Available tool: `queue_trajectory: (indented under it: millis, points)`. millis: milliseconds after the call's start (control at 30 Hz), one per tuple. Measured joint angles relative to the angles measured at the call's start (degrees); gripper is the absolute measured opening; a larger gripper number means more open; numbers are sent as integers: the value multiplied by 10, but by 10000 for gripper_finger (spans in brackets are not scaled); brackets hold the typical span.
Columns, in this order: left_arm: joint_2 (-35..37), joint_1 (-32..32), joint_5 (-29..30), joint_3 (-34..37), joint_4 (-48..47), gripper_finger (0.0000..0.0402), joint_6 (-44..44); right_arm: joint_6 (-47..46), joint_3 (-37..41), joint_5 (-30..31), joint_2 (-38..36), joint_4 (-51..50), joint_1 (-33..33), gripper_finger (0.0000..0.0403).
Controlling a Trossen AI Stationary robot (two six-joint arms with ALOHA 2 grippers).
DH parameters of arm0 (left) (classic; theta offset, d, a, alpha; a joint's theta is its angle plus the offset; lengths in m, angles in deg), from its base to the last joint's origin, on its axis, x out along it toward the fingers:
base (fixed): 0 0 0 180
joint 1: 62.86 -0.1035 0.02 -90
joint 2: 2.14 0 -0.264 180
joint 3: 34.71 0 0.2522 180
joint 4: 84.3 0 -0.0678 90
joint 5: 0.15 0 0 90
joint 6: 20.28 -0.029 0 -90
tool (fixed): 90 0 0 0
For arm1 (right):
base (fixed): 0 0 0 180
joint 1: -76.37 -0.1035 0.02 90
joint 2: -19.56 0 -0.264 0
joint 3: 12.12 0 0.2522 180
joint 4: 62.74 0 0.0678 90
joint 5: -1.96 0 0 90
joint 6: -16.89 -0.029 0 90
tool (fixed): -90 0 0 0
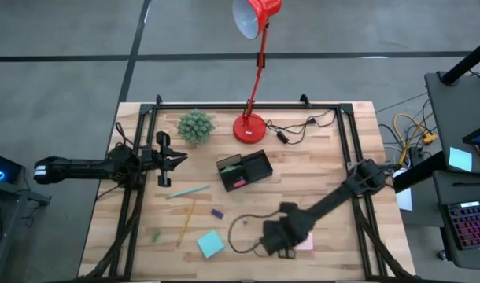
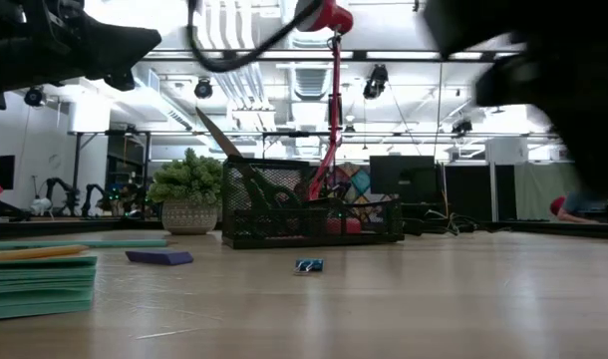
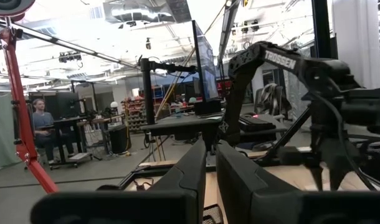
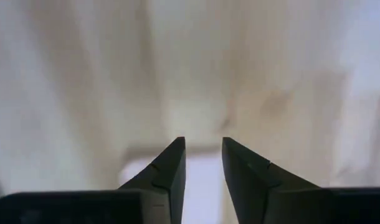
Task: Pick and place office supplies into organizer
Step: Put the pink sticky notes into the black desk organizer
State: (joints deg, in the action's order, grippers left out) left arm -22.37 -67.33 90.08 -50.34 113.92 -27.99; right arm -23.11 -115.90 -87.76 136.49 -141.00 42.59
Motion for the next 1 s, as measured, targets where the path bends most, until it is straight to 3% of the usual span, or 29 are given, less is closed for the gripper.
queue_trajectory:
  millis: [133, 333, 533, 733, 1000]
  points:
    - [0, 0, 0, 0, 0, 22, 0, -65, 0, -38, -6, -4, -39, 94]
    - [0, 0, 0, 0, 0, 22, 0, -174, 0, -36, -26, -13, -92, 97]
    - [0, 0, 0, 0, 0, 22, 0, -195, 0, 20, -25, -11, -148, 98]
    - [0, 0, 0, 0, 1, 22, 0, -198, 1, 72, -24, -3, -157, 98]
    - [0, 0, 0, 0, 1, 22, 0, -180, 19, 73, -24, 28, -157, 127]
